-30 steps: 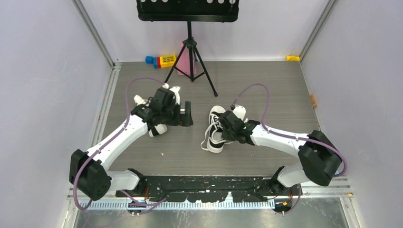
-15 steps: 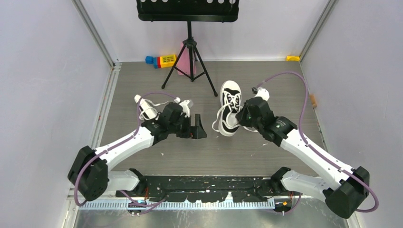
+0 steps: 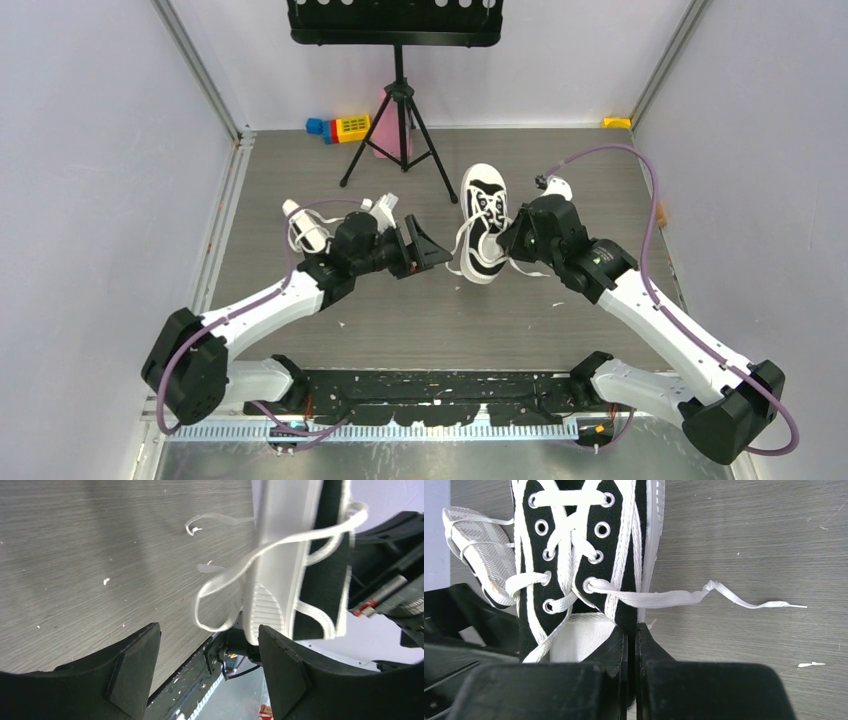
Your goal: Tie the shoes
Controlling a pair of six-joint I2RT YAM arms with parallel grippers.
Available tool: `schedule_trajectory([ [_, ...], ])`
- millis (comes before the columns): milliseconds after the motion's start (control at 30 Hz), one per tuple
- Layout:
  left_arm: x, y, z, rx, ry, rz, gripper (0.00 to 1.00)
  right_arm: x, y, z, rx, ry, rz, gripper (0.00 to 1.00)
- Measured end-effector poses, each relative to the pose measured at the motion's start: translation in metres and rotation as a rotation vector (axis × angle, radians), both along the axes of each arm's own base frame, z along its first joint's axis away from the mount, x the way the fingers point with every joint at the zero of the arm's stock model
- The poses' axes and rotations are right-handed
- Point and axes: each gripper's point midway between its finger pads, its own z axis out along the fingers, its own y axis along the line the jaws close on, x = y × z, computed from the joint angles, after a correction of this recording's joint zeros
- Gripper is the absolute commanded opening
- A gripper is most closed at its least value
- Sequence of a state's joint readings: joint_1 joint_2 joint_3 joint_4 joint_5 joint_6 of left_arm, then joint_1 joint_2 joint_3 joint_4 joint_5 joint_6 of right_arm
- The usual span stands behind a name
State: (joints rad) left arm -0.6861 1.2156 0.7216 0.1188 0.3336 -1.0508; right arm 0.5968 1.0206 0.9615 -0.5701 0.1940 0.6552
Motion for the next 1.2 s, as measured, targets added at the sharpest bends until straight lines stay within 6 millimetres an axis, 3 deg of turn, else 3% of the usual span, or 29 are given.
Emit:
schedule_trajectory([
  [200,0.003,-0.009,-0.023,-0.005,0.114,0.005,0.68,0.0,0.001,0.007,0.017,-0.008,0.006,0.0],
  [367,0.007,-0.015,-0.022,-0.04,0.133,0.01,0.62,-0.002,0.002,0.007,0.025,-0.003,0.013,0.0],
  [433,0.009,-0.018,-0.022,-0.051,0.133,0.01,0.5,-0.003,0.004,0.007,0.03,0.0,0.019,0.0],
  [533,0.012,-0.022,-0.029,-0.055,0.151,0.014,0.06,-0.003,0.004,0.006,0.033,0.003,0.02,0.0],
  [567,0.012,-0.024,-0.032,-0.054,0.159,0.014,0.0,-0.003,0.004,0.007,0.034,0.003,0.021,0.0],
  [700,0.014,-0.025,-0.043,-0.02,0.153,0.005,0.0,-0.002,-0.001,0.009,0.031,-0.003,0.008,0.0],
  [800,0.016,-0.013,-0.047,0.084,0.122,0.009,0.0,-0.002,-0.014,0.007,-0.016,0.005,-0.021,0.0],
  [933,0.025,0.018,-0.026,0.266,-0.007,0.035,0.0,-0.002,-0.034,0.001,-0.098,0.017,-0.053,0.0],
  [1067,0.028,0.042,-0.003,0.409,-0.129,0.027,0.0,-0.006,-0.039,-0.007,-0.13,0.042,-0.042,0.0],
  [1200,0.016,0.058,-0.012,0.509,-0.14,-0.024,0.0,-0.012,-0.026,-0.031,-0.104,0.107,0.005,0.0],
])
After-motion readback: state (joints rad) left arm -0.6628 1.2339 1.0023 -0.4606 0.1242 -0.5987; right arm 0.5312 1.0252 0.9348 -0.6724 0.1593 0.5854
